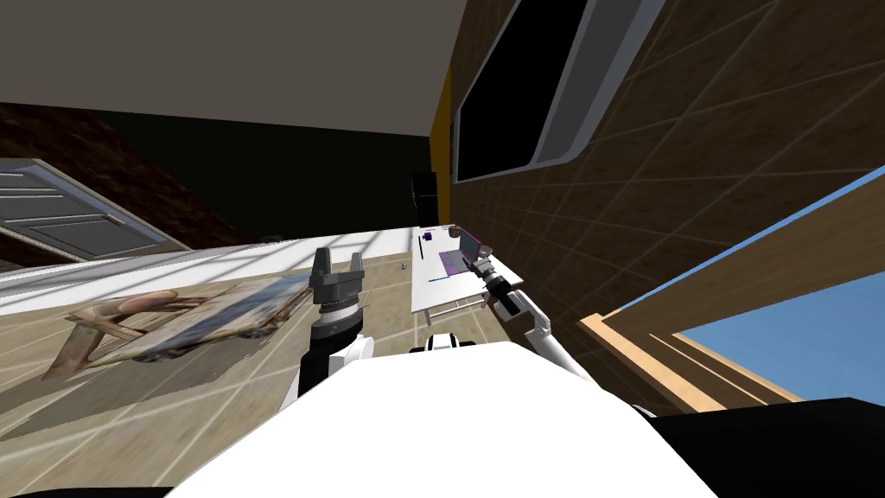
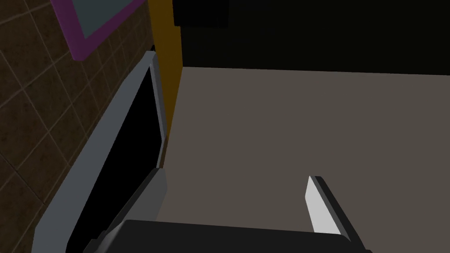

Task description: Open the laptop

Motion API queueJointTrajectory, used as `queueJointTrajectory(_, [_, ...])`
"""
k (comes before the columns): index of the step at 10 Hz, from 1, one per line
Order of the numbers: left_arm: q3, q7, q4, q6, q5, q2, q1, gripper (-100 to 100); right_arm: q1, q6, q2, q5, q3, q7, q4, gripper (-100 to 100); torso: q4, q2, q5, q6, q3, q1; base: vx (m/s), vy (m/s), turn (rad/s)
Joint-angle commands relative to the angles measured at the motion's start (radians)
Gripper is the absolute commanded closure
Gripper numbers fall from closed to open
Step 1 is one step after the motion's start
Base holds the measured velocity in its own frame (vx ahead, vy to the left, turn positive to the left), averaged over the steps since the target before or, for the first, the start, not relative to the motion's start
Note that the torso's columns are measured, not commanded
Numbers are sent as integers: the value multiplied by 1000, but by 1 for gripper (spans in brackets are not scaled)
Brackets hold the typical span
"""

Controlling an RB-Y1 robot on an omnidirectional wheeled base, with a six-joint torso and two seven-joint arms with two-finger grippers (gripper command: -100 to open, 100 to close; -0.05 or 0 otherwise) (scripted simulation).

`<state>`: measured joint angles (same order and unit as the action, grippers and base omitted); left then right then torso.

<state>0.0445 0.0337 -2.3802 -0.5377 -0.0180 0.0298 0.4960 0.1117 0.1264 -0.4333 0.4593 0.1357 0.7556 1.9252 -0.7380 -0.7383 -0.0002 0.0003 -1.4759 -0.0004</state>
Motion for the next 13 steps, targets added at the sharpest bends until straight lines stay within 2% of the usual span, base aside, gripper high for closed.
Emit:
queueJointTrajectory(1, [0,0,0,0,0,0,0,0,-46,-50,-42,39,15,74,-60,-100,0,0,0,0,0,1,33,-31,85])
queueJointTrajectory(2, [0,0,0,0,0,0,0,0,-67,-74,-62,56,21,103,-86,-100,0,0,0,0,0,1,39,-27,86])
queueJointTrajectory(3, [0,0,0,0,0,0,0,0,-67,-74,-62,56,21,111,-88,-100,0,1,0,0,0,1,29,-15,30])
queueJointTrajectory(8, [0,0,0,0,0,0,0,0,-167,-182,-157,136,51,260,-215,-100,0,1,0,0,0,0,31,-25,69])
queueJointTrajectory(13, [0,0,0,0,0,0,0,0,-240,-262,-246,195,74,373,-306,-100,0,0,0,0,0,1,31,-25,55])
